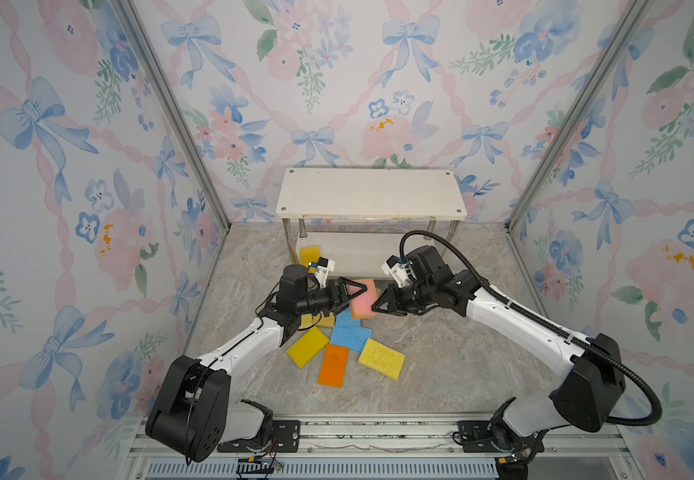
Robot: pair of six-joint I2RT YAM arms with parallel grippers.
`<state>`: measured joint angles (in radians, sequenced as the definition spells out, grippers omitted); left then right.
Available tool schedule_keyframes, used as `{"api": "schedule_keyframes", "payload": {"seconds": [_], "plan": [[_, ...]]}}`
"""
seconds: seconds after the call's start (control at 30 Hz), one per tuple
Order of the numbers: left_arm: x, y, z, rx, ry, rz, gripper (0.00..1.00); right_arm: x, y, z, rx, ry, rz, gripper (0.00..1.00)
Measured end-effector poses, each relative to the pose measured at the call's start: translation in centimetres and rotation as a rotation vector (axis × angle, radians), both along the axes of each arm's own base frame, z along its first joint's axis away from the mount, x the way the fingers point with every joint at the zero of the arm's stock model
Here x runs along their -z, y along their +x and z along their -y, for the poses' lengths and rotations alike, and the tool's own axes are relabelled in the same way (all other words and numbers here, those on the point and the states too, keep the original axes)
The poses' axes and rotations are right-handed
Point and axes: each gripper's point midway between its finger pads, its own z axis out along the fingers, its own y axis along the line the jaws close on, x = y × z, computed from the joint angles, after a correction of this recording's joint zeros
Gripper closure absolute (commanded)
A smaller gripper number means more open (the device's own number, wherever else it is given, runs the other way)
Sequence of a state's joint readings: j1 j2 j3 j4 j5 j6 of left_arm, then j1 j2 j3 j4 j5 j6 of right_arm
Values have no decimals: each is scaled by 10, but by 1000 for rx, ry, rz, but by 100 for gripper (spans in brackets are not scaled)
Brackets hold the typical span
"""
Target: Place and organize the cleaning sponges onto the shelf
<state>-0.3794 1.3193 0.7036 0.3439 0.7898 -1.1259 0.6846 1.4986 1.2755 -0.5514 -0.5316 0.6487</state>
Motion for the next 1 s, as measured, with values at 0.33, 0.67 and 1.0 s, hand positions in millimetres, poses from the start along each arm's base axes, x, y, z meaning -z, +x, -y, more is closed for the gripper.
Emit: {"api": "schedule_keyframes", "payload": {"seconds": [0.33,0.67,1.0], "plan": [[11,-3,-9,-35,8,-12,87,9,0,2,100,16,-47,49],[10,4,-24,-86,5,-8,88,4,-10,-3,229,120,-89,45],[9,4,-24,-86,4,-7,88,2,-7,-23,231,173,-93,48]]}}
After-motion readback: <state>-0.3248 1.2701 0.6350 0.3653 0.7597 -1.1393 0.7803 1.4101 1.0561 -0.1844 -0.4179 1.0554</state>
